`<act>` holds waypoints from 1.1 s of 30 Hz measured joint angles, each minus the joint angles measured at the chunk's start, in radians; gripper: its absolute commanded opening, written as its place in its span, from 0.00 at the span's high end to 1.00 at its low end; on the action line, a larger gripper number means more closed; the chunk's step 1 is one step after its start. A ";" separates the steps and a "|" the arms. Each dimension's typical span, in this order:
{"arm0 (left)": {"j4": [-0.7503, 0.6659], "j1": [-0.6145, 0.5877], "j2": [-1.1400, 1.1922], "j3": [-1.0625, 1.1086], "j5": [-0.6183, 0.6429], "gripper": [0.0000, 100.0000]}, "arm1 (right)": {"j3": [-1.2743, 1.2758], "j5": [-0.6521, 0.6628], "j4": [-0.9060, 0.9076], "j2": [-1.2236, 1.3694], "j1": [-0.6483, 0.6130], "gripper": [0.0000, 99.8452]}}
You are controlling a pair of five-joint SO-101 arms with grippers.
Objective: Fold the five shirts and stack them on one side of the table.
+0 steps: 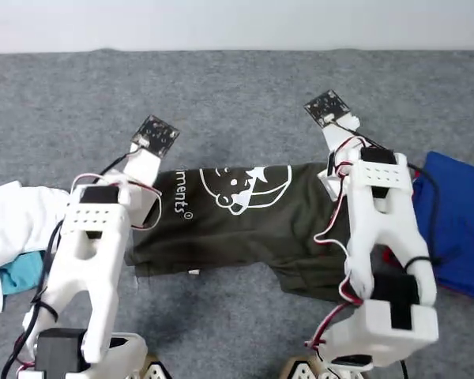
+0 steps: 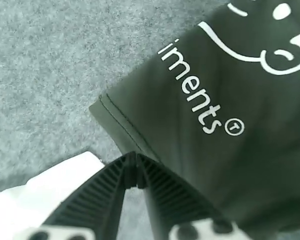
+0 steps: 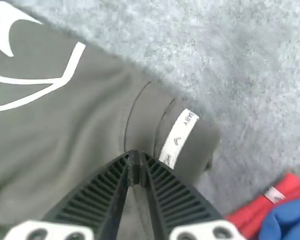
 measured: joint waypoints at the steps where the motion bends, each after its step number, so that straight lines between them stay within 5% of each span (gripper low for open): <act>1: -0.020 -0.006 0.000 0.017 0.000 0.99 | 0.000 0.000 -0.008 0.015 0.000 0.99; 9: -0.069 -0.063 0.158 0.023 -0.018 0.99 | 0.000 0.000 -0.021 0.092 0.055 0.99; 19: 0.160 -0.129 0.459 -0.302 -0.040 0.99 | -0.097 -0.002 0.060 0.181 0.107 0.99; 28: 0.212 -0.201 0.342 -0.342 -0.043 0.99 | -0.255 -0.005 0.245 0.181 0.107 0.99; 33: 0.351 -0.192 0.183 -0.342 -0.043 0.99 | -0.267 -0.008 0.368 0.084 0.107 0.99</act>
